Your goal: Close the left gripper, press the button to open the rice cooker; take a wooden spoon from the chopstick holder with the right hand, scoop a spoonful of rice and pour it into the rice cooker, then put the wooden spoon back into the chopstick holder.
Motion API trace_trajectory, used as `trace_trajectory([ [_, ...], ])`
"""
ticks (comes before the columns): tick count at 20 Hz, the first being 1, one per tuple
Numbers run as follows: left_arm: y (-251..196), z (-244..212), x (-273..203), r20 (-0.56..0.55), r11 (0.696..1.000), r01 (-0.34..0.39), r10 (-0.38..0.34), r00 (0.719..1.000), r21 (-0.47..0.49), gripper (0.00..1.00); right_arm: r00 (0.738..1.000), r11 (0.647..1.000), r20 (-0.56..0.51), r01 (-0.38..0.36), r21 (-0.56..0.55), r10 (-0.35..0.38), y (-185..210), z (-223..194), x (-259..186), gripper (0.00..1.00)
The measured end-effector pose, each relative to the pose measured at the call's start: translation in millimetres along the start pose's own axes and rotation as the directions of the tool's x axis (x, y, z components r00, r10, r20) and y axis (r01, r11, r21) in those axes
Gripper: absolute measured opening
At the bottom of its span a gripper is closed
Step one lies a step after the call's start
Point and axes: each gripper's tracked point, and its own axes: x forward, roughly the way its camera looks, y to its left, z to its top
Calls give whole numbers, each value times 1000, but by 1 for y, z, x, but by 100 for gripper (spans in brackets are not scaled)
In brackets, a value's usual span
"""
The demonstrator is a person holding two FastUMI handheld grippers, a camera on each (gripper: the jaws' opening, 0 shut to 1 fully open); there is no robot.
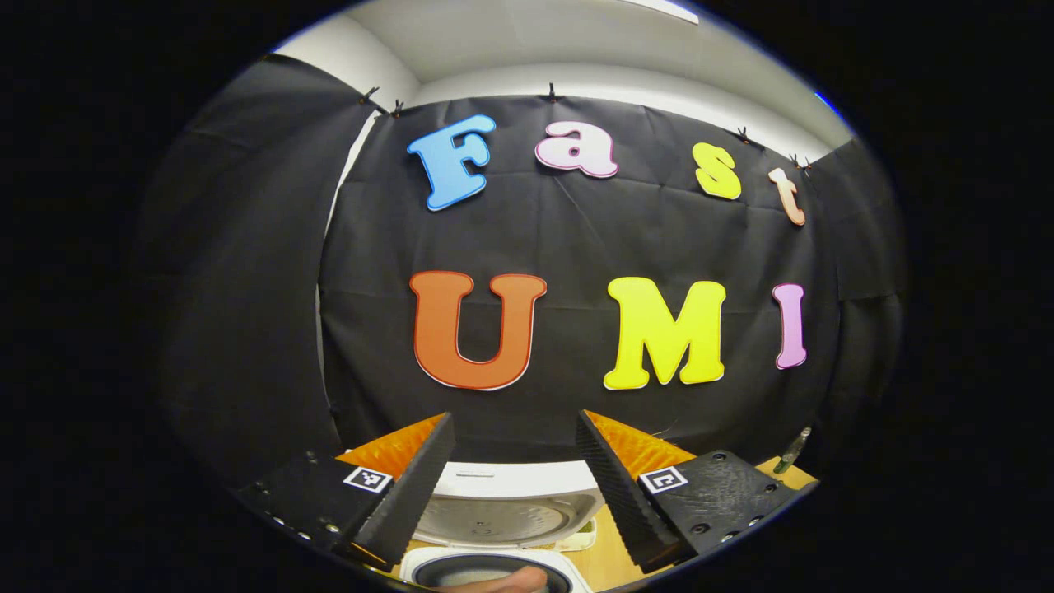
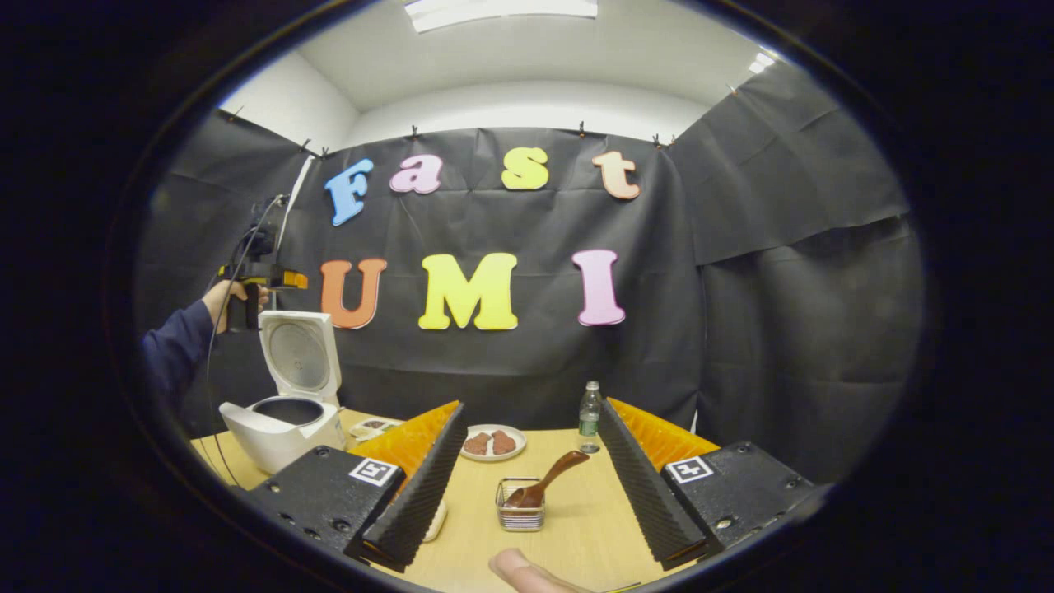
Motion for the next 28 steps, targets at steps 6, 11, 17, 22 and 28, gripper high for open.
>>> trace_trajectory([
  [6,17,-38,41,-79,1000,-16,14,997,-21,94,1000,1000,-9,-3,-31,3,17,-8,7,99],
  [11,18,-56,38,-138,996,-48,58,989,77,95,997,998,-52,-55,14,56,36,-20,8,100],
  [17,16,-64,5,-243,990,-81,108,964,118,96,995,996,-62,-69,54,72,31,-22,-3,99],
  [22,13,-76,-32,-283,991,-73,103,954,117,96,992,992,-64,-105,72,110,32,-27,-13,99],
  [28,13,-130,-82,-401,994,-66,96,911,87,97,987,989,-103,-117,94,126,28,-40,-10,100],
])
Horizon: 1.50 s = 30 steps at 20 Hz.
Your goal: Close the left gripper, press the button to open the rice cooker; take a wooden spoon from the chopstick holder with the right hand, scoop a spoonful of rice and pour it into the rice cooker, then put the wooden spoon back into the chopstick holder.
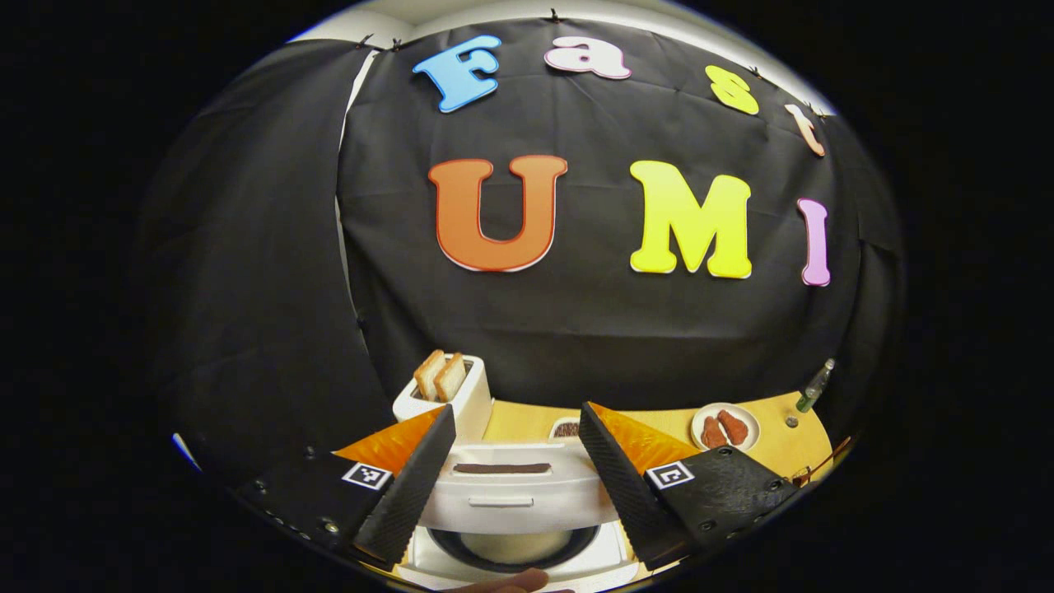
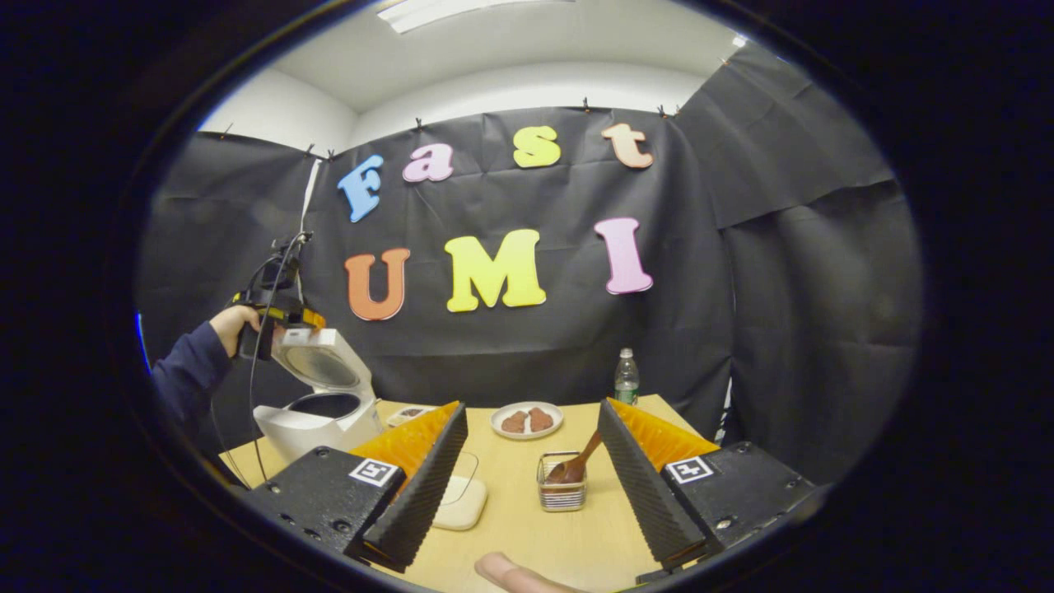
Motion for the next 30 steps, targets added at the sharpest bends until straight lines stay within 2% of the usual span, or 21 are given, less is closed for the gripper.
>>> trace_trajectory([
  [2,-9,-32,-7,-55,1000,21,-20,998,11,98,1000,1000,-8,-3,1,3,-2,-4,4,99],
  [4,-9,-57,-13,-88,999,13,-10,996,29,96,1000,1000,-19,-7,3,7,-2,-10,7,99],
  [8,-9,-81,-17,-89,999,21,-18,996,32,98,999,1000,-41,-11,9,11,-4,-19,11,100],
  [14,-7,-128,-18,-147,999,9,-3,989,42,100,998,1000,-66,-19,12,20,-5,-29,20,100],
  [23,-1,-149,-40,-79,998,41,-37,996,51,100,998,1000,-68,-16,-9,15,-7,-32,21,99],
  [30,0,-151,-38,-2,999,26,-26,1000,26,100,997,1000,-73,-26,-16,25,0,-42,21,100],
])
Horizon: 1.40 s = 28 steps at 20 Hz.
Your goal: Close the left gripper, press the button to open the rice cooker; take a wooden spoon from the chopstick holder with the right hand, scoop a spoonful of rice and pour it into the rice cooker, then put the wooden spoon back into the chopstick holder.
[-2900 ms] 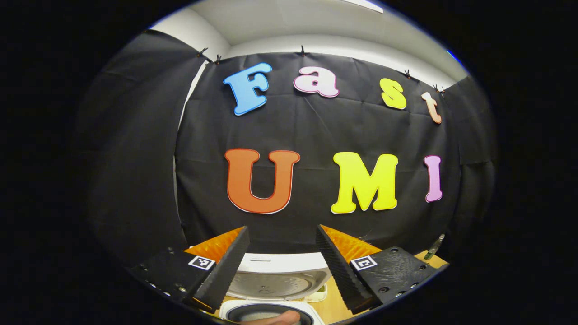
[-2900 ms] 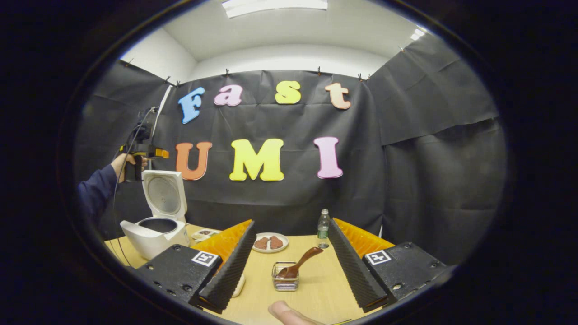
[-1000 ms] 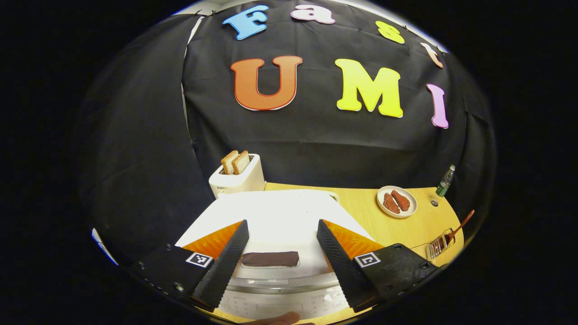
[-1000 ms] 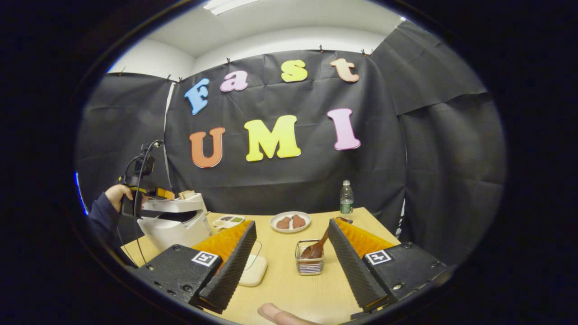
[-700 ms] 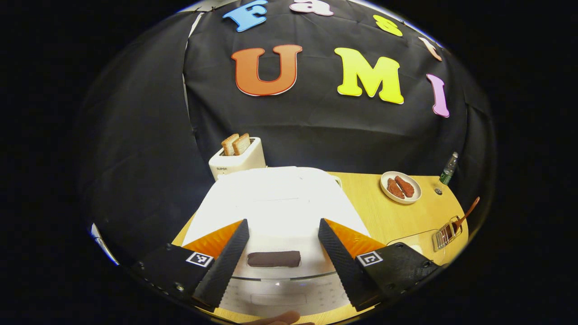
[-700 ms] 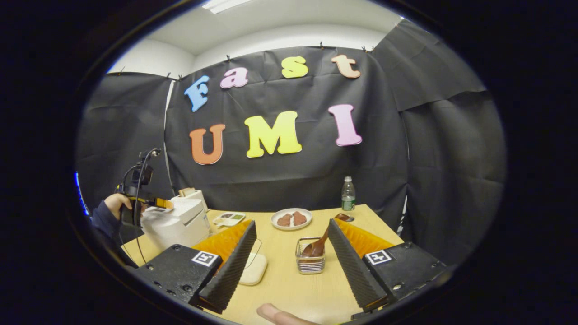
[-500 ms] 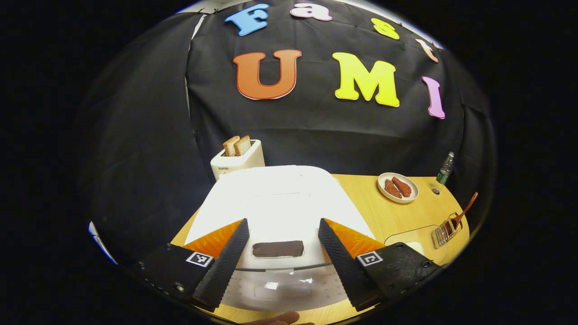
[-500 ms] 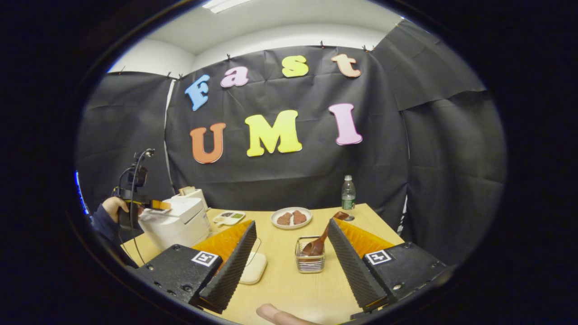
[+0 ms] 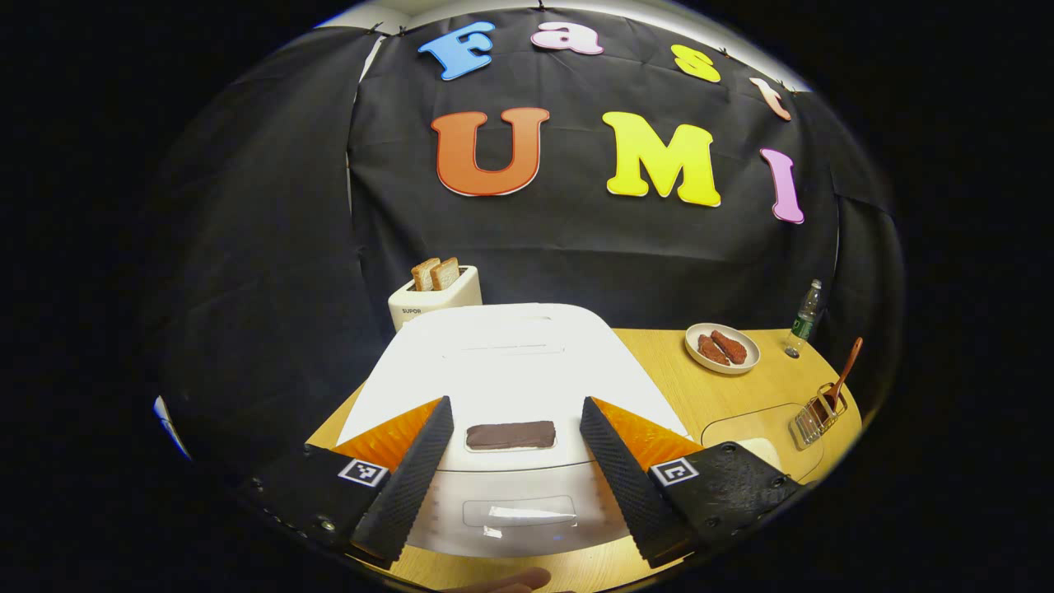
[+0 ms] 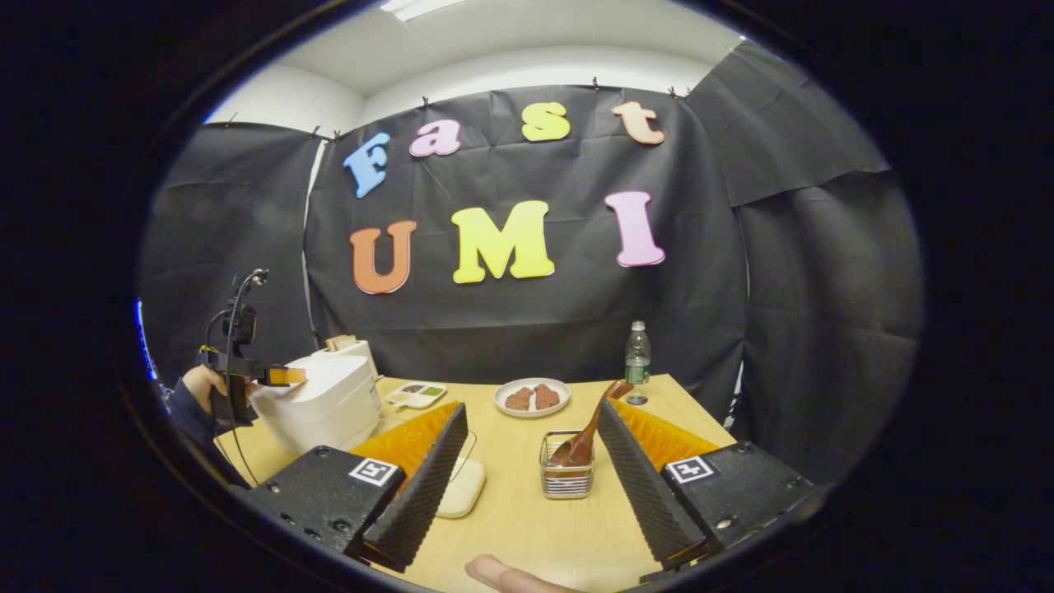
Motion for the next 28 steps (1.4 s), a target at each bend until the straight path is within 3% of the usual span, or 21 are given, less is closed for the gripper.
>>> trace_trajectory([
  [12,-4,-1,-13,78,1000,13,-14,997,21,96,999,999,28,40,-15,-40,1,9,-35,100],
  [14,-15,4,-32,92,999,40,-43,995,29,95,998,998,47,52,-25,-50,1,13,-46,99],
  [20,-28,32,-110,233,1000,7,-7,973,1,94,991,996,109,79,-35,-74,-1,22,-73,100],
  [25,-58,40,-179,312,999,33,-28,950,-9,94,983,989,148,126,-78,-113,-9,35,-84,100],
  [28,-80,48,-218,361,997,74,-76,929,20,95,978,985,158,152,-86,-137,-10,40,-95,100],
])
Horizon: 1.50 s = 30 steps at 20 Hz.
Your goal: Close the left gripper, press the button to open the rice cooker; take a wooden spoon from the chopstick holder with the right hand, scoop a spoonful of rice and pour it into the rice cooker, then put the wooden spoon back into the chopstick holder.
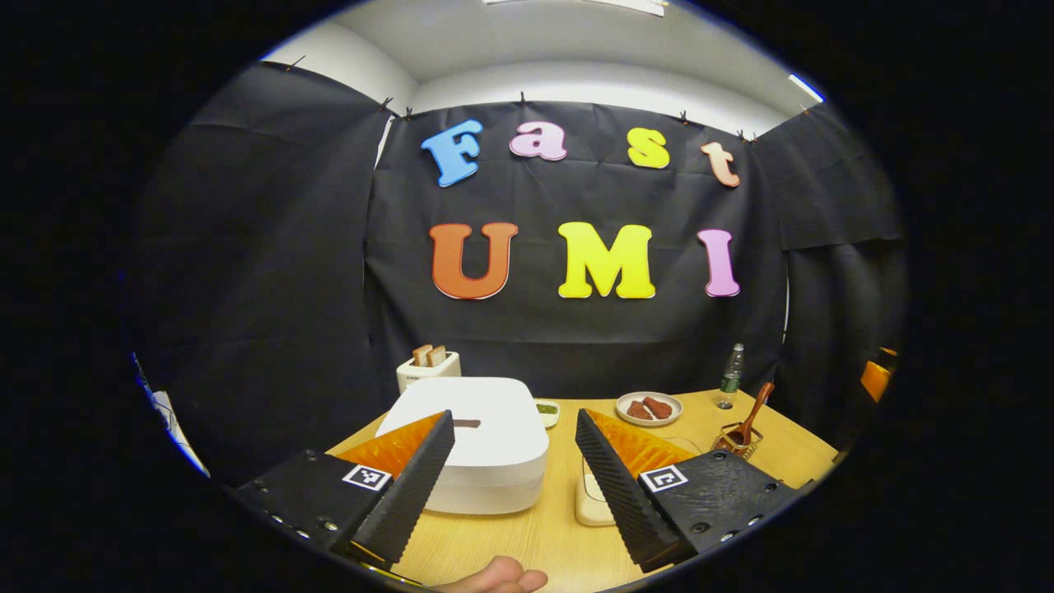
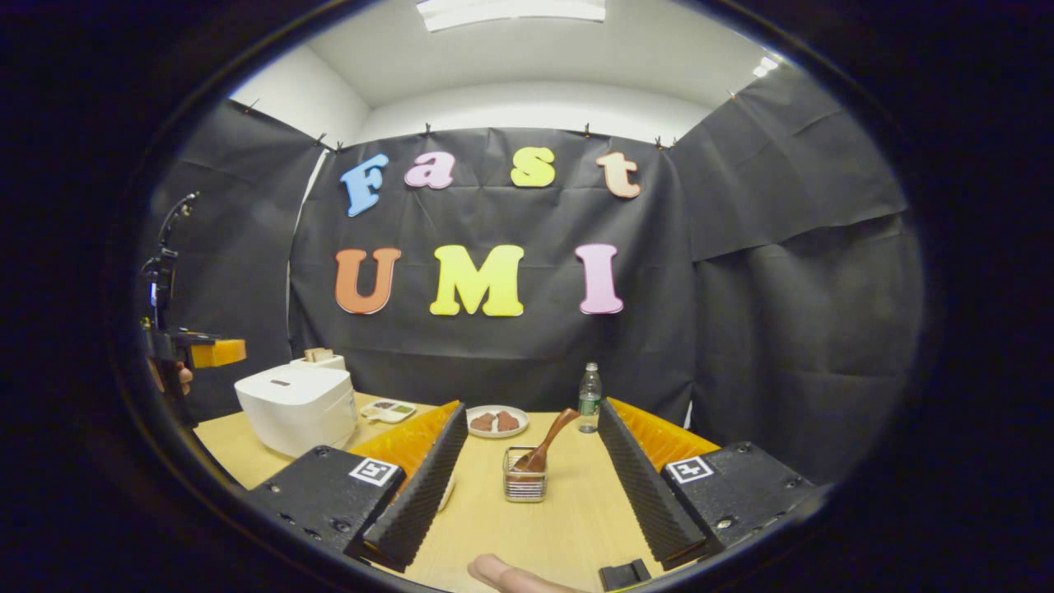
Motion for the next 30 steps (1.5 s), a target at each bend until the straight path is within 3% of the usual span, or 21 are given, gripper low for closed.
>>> trace_trajectory([
  [4,-14,15,-35,31,1000,26,-26,999,7,94,999,999,-5,47,23,-47,-6,9,-19,100],
  [7,-21,15,-60,42,999,44,-44,998,20,94,999,999,24,29,14,-30,-2,15,-40,99],
  [12,-3,27,-98,66,999,44,-45,997,7,95,999,997,19,44,68,-45,-19,21,-64,100],
  [16,13,23,-108,68,999,46,-44,997,-26,96,996,996,31,84,40,-85,-30,33,-72,100],
  [18,17,23,-108,59,999,38,-37,998,-25,94,995,995,29,90,34,-91,-30,33,-76,100],
  [19,18,24,-109,60,999,34,-32,998,-23,83,995,995,25,91,35,-92,-30,33,-78,99],
  [20,18,25,-111,65,999,35,-34,997,-20,94,996,995,27,90,34,-91,-28,34,-79,100],
  [21,14,26,-110,67,999,42,-41,997,-16,83,996,996,32,88,30,-89,-26,35,-80,100],
  [22,10,27,-111,69,999,52,-52,996,-9,94,995,996,35,89,27,-90,-25,37,-82,100],
  [30,-6,36,-120,98,997,65,-69,993,39,94,993,995,71,95,30,-97,-22,47,-93,100],
])
